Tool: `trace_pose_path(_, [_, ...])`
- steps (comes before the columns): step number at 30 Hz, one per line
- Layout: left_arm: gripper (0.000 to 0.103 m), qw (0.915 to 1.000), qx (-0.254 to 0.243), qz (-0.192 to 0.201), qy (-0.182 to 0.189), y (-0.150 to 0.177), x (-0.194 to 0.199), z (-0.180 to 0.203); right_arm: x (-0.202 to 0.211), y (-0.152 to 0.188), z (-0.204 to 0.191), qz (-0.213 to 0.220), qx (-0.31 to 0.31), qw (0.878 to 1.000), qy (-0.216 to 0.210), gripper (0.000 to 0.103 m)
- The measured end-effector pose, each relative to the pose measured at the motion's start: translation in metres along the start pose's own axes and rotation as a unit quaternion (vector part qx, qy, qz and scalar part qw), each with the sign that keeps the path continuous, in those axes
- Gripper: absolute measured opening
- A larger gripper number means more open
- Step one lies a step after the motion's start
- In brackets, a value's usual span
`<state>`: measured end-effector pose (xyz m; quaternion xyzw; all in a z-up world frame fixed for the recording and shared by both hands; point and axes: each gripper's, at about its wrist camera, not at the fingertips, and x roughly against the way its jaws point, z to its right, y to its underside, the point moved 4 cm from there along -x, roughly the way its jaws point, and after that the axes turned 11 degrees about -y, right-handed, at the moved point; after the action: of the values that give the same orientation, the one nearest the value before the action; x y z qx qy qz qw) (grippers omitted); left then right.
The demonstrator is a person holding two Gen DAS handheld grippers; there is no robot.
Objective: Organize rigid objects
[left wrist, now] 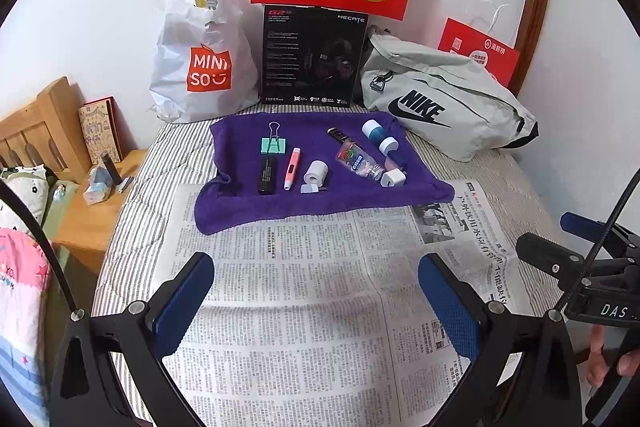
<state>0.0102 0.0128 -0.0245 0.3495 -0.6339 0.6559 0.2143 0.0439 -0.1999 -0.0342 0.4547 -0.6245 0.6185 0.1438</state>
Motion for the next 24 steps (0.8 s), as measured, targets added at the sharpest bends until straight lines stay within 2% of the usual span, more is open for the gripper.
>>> trace_pose_path(24, [0.103,0.9999,-0.011,-0.005,-0.001,0.0024,0.0003,0.0006,0.0053,0.0005,-0.0013,0.003,0.003,1.0,0.002,0.103])
